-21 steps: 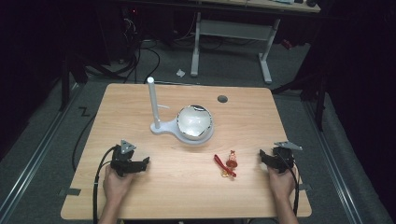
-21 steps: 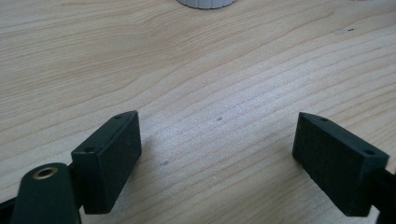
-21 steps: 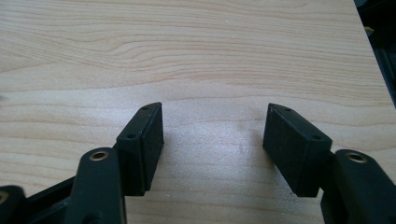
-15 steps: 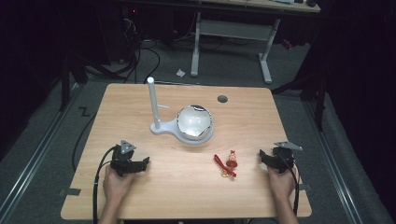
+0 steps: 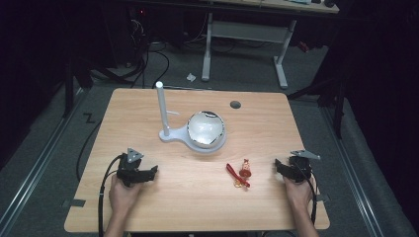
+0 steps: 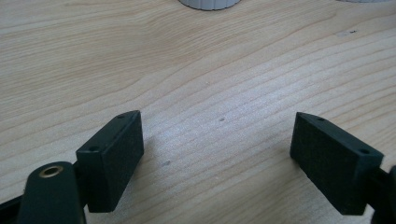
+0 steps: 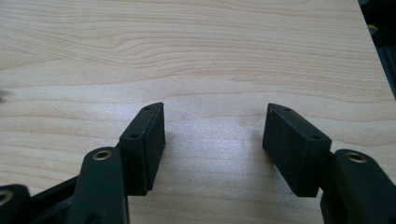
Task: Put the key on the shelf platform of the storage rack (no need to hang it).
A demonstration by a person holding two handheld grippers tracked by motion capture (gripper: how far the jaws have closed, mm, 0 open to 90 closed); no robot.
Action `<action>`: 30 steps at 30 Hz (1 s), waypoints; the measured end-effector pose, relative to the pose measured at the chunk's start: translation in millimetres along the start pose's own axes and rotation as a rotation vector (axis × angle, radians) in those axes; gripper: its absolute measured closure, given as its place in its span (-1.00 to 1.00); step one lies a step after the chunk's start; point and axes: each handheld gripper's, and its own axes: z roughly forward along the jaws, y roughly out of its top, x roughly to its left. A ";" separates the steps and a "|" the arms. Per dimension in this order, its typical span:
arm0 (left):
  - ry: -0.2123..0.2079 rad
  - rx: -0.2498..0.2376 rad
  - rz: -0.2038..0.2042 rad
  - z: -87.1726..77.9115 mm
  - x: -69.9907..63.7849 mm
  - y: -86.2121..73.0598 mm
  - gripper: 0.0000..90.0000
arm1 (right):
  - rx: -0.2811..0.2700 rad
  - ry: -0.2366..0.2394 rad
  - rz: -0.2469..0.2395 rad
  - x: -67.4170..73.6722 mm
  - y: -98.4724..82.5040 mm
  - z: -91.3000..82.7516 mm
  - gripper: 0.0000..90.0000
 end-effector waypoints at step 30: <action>0.016 0.007 -0.010 0.2 -2.1 0.1 -0.66 | -0.053 0.174 -0.056 33.1 2.7 -44.7 -0.12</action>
